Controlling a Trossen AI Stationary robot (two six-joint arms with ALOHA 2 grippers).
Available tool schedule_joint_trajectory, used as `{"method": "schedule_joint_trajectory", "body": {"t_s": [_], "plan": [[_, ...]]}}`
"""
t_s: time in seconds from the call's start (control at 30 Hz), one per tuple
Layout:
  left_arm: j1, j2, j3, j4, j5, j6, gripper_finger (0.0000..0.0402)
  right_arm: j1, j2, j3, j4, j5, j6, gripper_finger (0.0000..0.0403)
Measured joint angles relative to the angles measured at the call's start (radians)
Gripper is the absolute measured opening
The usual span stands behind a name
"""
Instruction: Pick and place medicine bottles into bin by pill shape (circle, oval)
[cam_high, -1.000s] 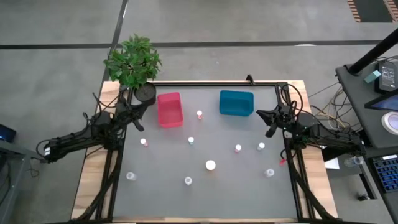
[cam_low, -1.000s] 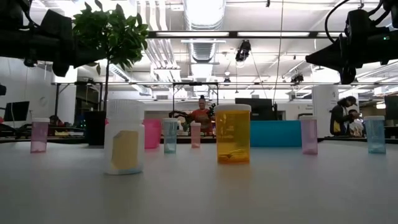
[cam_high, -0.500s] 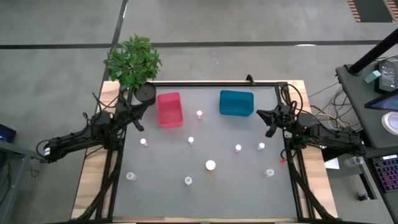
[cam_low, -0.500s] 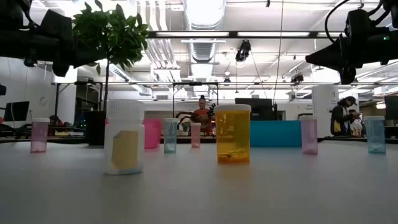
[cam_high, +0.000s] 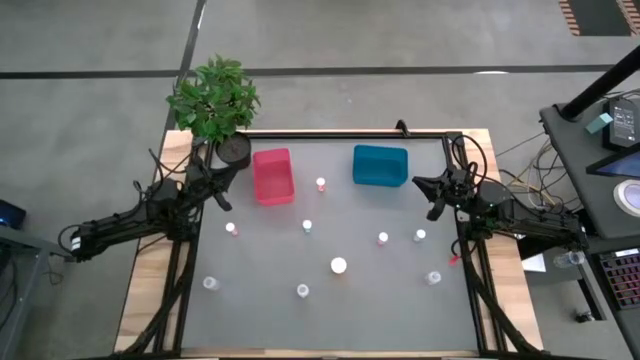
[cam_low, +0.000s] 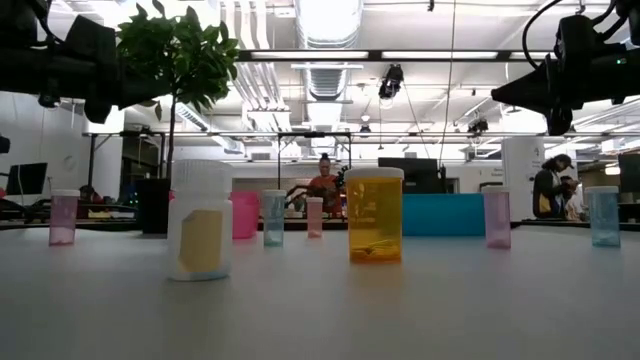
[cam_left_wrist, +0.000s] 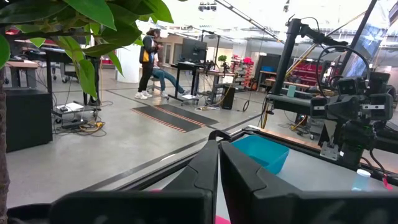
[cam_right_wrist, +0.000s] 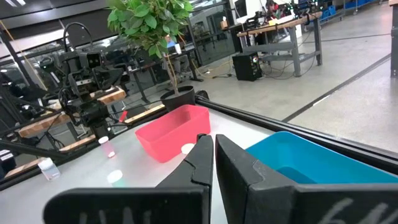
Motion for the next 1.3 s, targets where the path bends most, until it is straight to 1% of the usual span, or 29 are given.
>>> {"method": "schedule_joint_trajectory", "body": {"t_s": [0.73,0.87,0.9,0.93,1.0,1.03,1.1,1.17,1.3], "plan": [[0.0,0.0,0.0,0.0,0.0,0.0,0.0,0.0,0.0,0.0,0.0,0.0,-0.001,0.0009],[0.0,0.0,0.0,0.001,0.0,0.0,0.0,0.0,0.0,0.0,0.005,0.006,-0.142,0.0009],[0.0,0.0,0.0,0.004,0.0,0.0,0.0,0.0,0.0,0.0,0.014,0.007,-0.145,0.0009],[0.0,0.0,0.0,0.012,0.0,-0.011,0.0,0.0,0.0,0.0,0.017,0.005,-0.112,0.0009],[0.0,0.0,0.0,0.045,0.006,-0.122,0.0,0.0,0.0,0.0,0.012,-0.007,0.066,0.0009],[0.0,0.0,0.0,0.061,0.007,-0.199,0.0,0.0,0.0,0.0,0.007,-0.013,0.117,0.0009],[0.0,0.0,0.0,0.074,0.008,-0.329,0.0,-0.002,0.004,0.0,0.001,-0.024,0.129,0.0009],[0.0,0.0,0.0,0.083,0.01,-0.406,0.0,-0.001,0.01,0.0,-0.013,-0.028,0.129,0.0009],[0.0,0.0,0.0,0.103,0.003,-0.412,0.0,-0.002,0.019,0.0,-0.007,-0.027,0.113,0.0009]]}}
